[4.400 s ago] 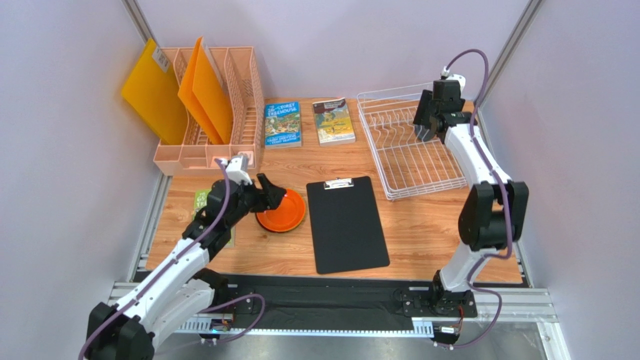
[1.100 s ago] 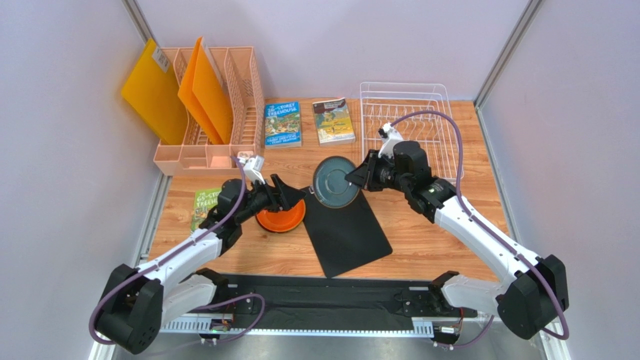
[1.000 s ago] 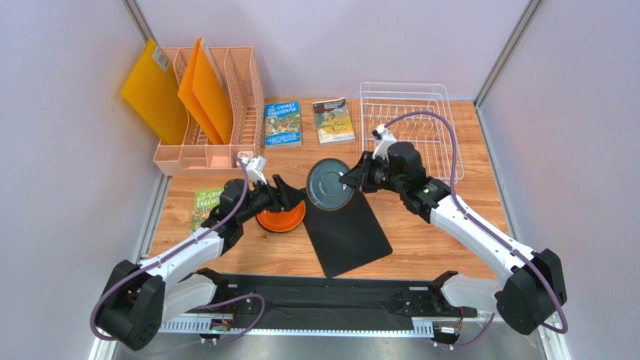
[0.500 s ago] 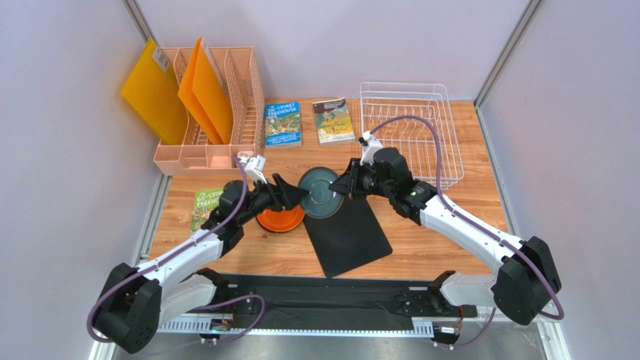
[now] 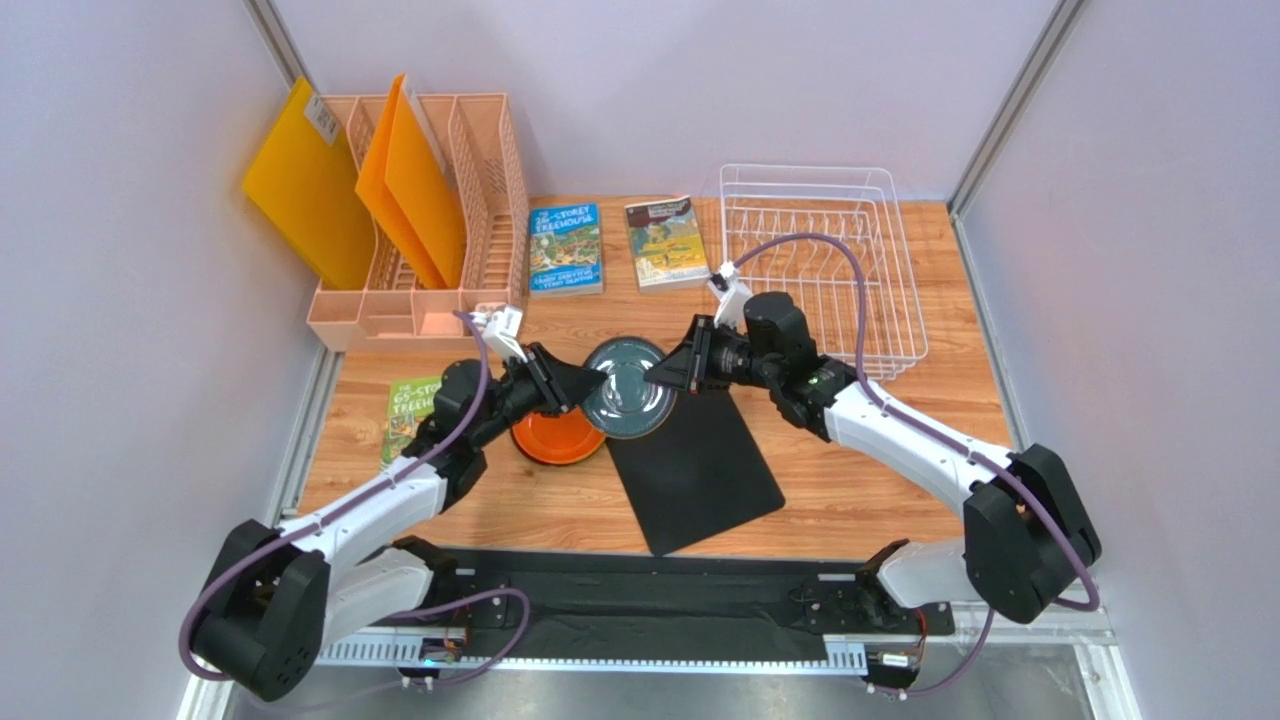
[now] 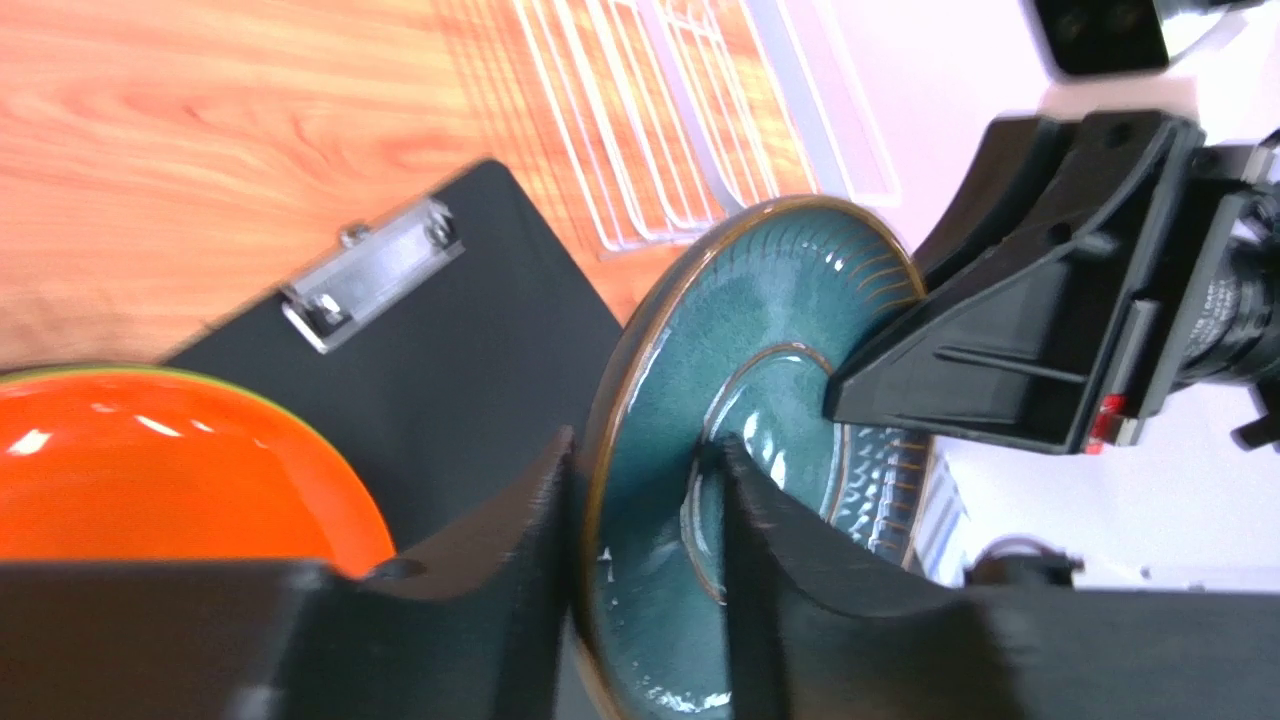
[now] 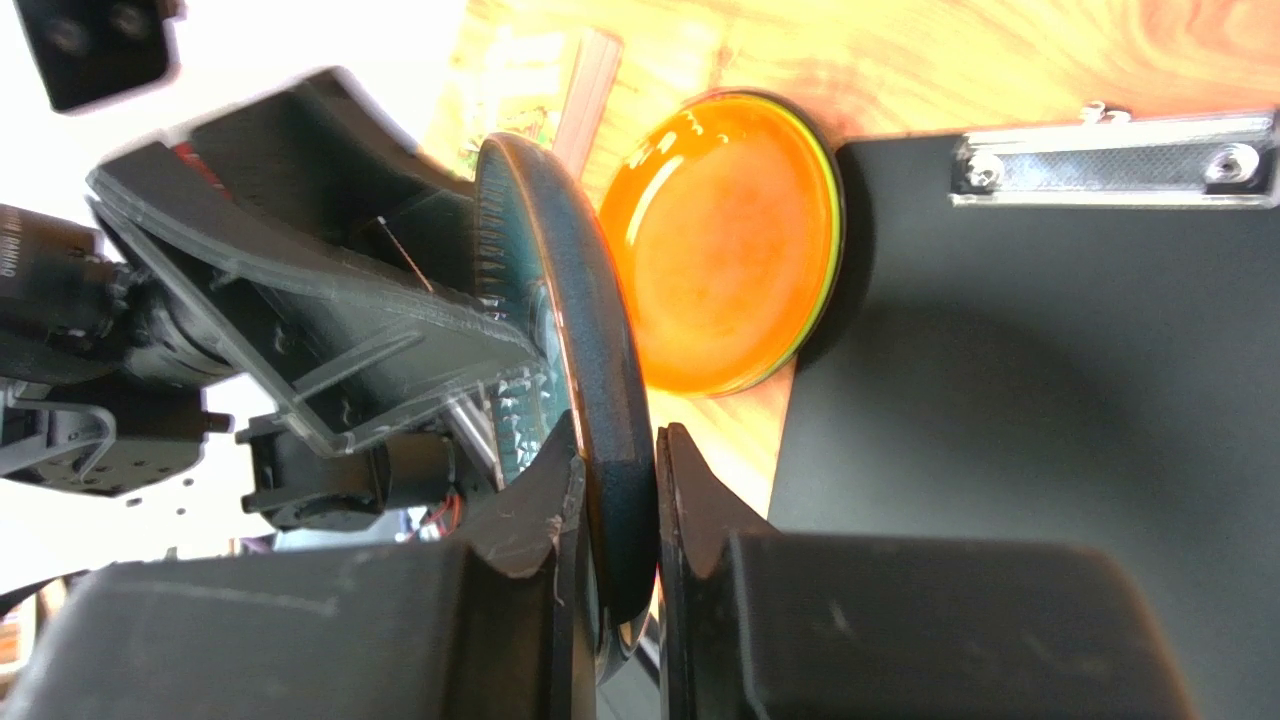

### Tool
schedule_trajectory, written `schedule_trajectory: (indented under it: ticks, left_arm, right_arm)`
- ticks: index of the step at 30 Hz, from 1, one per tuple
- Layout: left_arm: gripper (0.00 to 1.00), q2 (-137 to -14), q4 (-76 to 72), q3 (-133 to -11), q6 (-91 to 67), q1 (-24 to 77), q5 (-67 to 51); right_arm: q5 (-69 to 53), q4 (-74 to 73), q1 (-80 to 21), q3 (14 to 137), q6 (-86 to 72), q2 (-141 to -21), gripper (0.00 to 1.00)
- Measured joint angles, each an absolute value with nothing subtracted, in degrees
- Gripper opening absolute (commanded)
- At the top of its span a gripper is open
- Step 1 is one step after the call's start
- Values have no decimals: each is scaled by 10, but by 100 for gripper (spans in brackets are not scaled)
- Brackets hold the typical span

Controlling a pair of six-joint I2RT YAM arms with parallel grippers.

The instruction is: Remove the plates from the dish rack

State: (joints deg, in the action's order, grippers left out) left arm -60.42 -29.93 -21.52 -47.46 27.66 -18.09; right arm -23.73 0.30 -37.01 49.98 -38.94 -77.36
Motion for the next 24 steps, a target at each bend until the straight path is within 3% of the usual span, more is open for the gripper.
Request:
schedule_trajectory:
  ticks: [2, 9, 14, 17, 21, 24]
  left_arm:
    - [0, -603, -306, -213, -482, 268, -175]
    - [1, -594, -284, -204, -449, 260, -140]
    - [32, -594, -269, -200, -438, 260, -129]
    - [45, -590, -270, -198, -439, 264, -130]
    - [42, -575, -272, -193, -445, 274, -138]
    - [23, -567, -274, -191, -447, 272, -134]
  right_arm:
    - [-248, 12, -356, 494, -401, -776, 0]
    - [-258, 29, -348, 487, -418, -797, 0]
    - [-268, 44, -349, 486, -424, -819, 0]
    - [-273, 60, -354, 482, -427, -823, 0]
    - [-287, 104, -364, 466, -442, -824, 0]
    - [-299, 140, -363, 456, -460, -832, 0]
